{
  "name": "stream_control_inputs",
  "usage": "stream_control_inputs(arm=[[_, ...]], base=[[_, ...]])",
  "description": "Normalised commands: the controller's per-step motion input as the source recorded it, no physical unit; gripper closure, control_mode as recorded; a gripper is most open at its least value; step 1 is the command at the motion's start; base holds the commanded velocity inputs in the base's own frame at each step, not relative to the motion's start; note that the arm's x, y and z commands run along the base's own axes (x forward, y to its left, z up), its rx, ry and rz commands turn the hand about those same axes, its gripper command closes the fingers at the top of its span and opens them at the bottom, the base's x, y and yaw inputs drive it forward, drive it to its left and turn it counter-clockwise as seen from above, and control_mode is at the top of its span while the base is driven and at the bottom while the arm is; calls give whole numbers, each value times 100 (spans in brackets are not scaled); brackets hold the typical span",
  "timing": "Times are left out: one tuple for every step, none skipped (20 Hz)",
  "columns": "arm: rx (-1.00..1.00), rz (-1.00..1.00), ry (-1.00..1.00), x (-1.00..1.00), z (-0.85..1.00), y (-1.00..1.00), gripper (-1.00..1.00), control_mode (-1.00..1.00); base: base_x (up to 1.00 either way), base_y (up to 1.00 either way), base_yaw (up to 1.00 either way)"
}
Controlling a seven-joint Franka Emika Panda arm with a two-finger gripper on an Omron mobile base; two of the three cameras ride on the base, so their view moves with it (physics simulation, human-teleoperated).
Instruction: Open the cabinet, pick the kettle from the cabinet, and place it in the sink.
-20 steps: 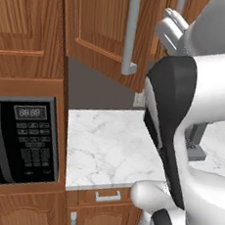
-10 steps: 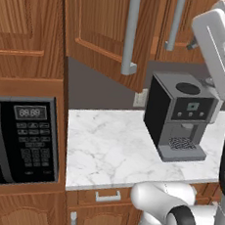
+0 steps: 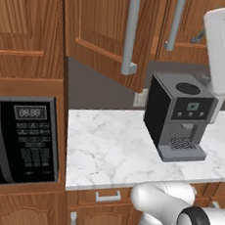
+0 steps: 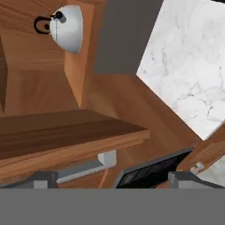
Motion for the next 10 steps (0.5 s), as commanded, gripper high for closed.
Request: stream_control_inputs(arm=[[23, 12, 0, 42, -6, 13, -100, -100], [22, 11, 0, 45, -5, 13, -100, -100], [21, 10, 2, 45, -3, 13, -100, -100], [21, 10, 7, 46, -3, 12, -100, -100], [21, 10, 11, 47, -3, 12, -100, -100], [21, 11, 21, 48, -4, 14, -100, -100], [20, 12, 22, 49, -6, 17, -100, -100], [17, 14, 19, 46, -6, 21, -100, -100], [16, 16, 17, 44, -6, 21, -100, -100], [18, 19, 18, 45, -3, 16, -100, -100]], base=[[0, 0, 0], [0, 0, 0], [0, 0, 0], [0, 0, 0], [0, 0, 0], [0, 0, 0], [0, 0, 0], [0, 0, 0], [0, 0, 0], [0, 0, 0]])
